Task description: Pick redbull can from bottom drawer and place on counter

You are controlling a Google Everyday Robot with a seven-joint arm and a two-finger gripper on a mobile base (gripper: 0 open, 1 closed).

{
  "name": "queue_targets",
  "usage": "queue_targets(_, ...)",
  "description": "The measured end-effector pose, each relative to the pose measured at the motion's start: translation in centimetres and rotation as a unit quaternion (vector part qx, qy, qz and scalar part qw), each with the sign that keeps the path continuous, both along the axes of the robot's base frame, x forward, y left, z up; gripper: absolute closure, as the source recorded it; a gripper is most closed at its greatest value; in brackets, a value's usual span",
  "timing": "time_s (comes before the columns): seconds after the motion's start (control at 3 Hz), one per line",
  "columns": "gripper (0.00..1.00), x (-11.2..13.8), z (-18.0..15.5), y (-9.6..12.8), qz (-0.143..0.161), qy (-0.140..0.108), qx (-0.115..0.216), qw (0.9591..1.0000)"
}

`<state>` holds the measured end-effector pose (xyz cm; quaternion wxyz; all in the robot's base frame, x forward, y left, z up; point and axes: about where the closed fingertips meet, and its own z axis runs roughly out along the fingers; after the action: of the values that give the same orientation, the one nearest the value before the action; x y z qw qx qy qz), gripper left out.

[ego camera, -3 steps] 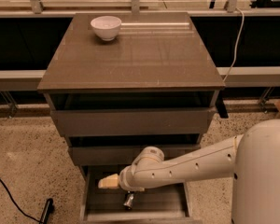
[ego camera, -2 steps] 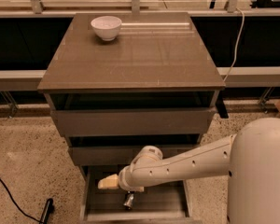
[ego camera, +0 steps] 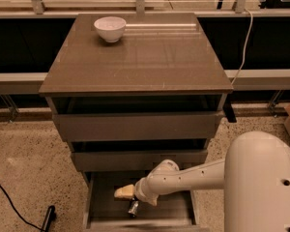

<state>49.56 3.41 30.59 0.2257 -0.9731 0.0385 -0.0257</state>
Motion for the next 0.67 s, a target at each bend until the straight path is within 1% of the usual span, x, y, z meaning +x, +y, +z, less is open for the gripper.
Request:
queue_targets(0.33,0.0,1.1,-4.0,-1.5,-0.016,-0.008,-0.006,0.9998)
queue_targets(0.67,0.0,2.7,-6.2,-1.7,-0.02,-0.021,-0.016,0.9994)
